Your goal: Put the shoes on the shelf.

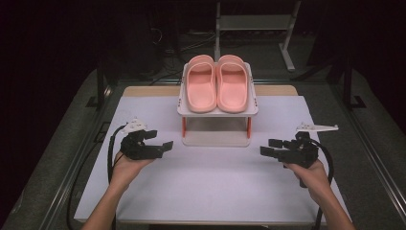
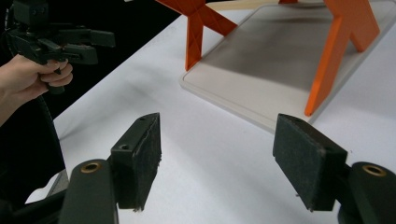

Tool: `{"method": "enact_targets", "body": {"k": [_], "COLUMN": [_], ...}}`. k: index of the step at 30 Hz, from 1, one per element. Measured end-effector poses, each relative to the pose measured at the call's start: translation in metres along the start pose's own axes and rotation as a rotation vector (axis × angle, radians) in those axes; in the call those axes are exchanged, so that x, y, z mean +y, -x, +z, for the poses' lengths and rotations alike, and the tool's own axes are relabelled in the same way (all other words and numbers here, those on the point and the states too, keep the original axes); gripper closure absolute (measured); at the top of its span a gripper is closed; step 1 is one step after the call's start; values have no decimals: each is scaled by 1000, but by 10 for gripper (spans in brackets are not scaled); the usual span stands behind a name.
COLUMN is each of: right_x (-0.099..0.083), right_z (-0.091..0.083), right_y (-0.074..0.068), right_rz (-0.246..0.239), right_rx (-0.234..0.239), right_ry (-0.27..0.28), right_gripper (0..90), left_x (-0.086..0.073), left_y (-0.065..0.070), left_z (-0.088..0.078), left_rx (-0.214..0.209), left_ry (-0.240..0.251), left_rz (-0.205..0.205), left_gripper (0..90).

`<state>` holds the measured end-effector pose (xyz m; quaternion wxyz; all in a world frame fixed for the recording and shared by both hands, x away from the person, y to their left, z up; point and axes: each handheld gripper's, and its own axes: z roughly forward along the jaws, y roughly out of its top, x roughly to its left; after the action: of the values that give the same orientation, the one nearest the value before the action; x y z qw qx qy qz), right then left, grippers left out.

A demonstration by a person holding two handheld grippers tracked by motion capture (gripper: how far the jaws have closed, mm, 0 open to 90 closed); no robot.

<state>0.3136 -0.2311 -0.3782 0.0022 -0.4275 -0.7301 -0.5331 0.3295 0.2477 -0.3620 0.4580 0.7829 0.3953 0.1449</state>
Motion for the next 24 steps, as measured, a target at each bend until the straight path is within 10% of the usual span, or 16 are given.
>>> {"method": "enact_targets", "body": {"k": [24], "right_x": [-31], "right_z": [-14], "right_y": [10], "right_rz": [33], "right_rx": [-7], "right_ry": [-3], "right_gripper": [309], "left_x": [-24], "left_y": [4], "left_z": [2], "left_rx": [-7], "left_ry": [-16], "left_rz": [-6], "left_gripper": [138]}}
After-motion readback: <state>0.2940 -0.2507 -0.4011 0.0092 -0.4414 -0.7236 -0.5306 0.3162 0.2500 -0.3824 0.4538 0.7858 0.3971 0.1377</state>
